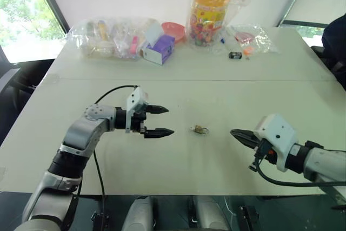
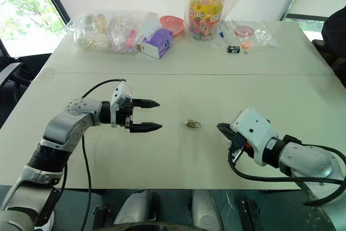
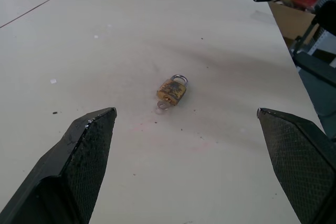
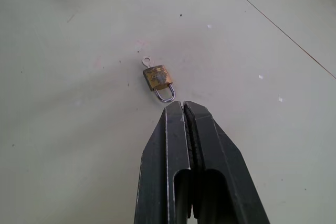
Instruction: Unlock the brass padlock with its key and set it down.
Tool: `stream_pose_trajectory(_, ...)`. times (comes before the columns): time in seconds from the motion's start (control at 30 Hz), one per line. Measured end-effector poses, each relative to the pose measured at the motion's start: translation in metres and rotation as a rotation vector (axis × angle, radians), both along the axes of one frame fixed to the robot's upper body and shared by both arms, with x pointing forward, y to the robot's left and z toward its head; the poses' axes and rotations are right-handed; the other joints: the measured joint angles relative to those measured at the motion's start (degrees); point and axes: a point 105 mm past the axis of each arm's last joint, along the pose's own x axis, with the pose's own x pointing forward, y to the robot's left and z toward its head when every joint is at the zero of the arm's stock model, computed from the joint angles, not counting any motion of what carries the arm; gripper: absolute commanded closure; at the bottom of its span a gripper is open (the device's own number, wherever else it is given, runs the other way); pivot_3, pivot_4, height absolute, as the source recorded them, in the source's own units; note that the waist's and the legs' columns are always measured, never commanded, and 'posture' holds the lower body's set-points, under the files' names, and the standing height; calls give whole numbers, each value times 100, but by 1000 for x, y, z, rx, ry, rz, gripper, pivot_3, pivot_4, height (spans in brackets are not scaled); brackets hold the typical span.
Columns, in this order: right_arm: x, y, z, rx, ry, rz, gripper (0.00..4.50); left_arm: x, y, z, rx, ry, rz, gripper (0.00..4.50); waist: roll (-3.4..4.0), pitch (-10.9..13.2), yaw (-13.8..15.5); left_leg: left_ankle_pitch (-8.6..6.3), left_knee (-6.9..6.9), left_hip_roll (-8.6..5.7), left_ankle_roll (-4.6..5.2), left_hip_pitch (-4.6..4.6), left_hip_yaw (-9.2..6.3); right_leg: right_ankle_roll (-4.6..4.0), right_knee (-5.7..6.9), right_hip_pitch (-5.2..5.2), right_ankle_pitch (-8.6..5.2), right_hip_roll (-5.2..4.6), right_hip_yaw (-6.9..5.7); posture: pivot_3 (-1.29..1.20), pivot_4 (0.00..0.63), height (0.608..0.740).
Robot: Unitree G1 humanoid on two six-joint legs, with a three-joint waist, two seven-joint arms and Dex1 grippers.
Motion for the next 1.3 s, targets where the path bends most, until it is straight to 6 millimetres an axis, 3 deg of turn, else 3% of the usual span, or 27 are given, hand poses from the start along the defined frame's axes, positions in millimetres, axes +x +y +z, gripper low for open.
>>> stream_pose_trajectory(0.63,7,2,-2,-15,29,44,4500,-1,-5,9,-29,-1,11,48,-1,0,2,0,0,-1,0,0,1,0,0,0,0,-2,0,0,150,735)
stream_pose_trajectory(0.9,20,9,1,-17,13,102,4500,-1,-4,8,-23,6,19,48,0,0,-6,0,0,2,0,0,0,0,0,0,0,-3,0,0,150,735)
stream_pose_trajectory(1.03,33,15,-3,-10,18,144,3218,0,-4,8,-26,5,26,0,0,0,-6,0,1,1,0,1,1,0,0,0,0,-2,0,0,150,735)
stream_pose_trajectory(1.23,57,27,-24,24,72,193,22,2,-8,13,-35,-10,25,0,0,0,-6,0,2,0,0,0,2,0,0,-1,0,-4,0,0,150,735)
stream_pose_trajectory(1.3,65,36,-27,51,86,218,22,3,-9,14,-38,-12,23,0,0,1,-15,0,2,2,0,0,2,0,2,-3,1,-5,0,0,150,735)
